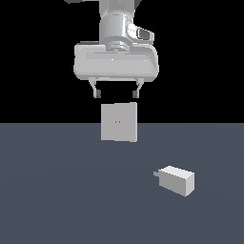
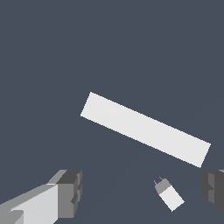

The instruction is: Plug the charger into the wall socket.

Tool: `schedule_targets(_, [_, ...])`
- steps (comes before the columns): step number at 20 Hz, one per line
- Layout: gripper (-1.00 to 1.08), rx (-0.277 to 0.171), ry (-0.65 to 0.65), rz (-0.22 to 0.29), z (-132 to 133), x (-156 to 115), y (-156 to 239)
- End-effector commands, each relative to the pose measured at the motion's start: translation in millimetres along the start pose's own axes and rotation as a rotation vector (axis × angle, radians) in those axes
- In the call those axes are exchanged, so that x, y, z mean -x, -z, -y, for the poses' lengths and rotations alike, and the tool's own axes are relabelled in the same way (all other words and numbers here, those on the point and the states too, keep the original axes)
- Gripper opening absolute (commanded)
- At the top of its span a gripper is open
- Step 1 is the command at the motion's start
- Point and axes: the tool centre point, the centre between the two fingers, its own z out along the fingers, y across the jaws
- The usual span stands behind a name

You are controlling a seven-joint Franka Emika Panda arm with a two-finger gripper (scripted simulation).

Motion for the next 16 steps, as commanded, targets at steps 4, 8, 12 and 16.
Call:
schedule_targets(4, [1.0,0.0,0.006,0.0,-0.4,1.2,-0.8])
schedule_targets(8, [1.0,0.0,0.03,-0.001,-2.0,6.7,-4.6])
schedule_targets(12, [1.0,0.001,0.073,-0.002,-5.3,16.2,-11.3])
schedule_targets(16, [1.0,0.001,0.134,-0.004,-10.7,29.2,-20.8])
